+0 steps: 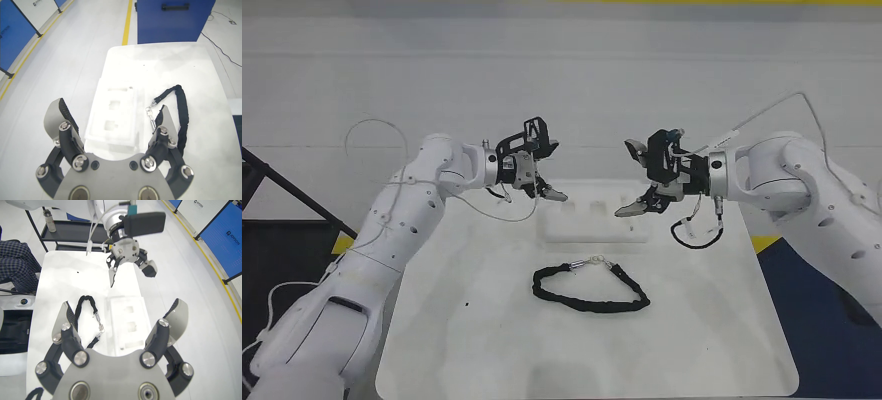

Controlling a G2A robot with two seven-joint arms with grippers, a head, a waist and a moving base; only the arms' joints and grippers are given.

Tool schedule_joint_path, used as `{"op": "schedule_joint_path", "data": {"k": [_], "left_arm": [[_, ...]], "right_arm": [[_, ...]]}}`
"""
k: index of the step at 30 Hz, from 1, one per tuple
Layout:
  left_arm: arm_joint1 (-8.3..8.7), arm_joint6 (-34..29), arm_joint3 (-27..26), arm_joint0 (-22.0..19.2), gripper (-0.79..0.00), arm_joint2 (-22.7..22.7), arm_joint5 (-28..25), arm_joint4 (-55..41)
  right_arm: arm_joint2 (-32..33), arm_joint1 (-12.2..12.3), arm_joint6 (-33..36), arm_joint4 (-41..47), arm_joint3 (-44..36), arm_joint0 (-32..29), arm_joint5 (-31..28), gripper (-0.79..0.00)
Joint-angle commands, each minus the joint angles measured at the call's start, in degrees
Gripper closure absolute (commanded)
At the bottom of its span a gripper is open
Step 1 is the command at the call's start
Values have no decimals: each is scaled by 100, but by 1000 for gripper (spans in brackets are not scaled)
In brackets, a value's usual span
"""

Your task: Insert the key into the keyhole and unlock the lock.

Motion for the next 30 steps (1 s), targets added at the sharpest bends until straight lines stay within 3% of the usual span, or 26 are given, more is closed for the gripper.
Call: {"op": "schedule_joint_path", "data": {"k": [1, 11, 30], "left_arm": [[132, -74, 72, -166, -785, -98, 0, -412], [580, -887, -59, -612, -785, 89, 0, -1793], [592, -900, -67, -616, -784, 98, 0, -1817]], "right_arm": [[-46, -69, 43, 134, 197, 113, -107, -785], [-246, -334, 159, 299, 610, 370, -163, -785], [-246, -334, 159, 299, 610, 370, -163, -785]]}}
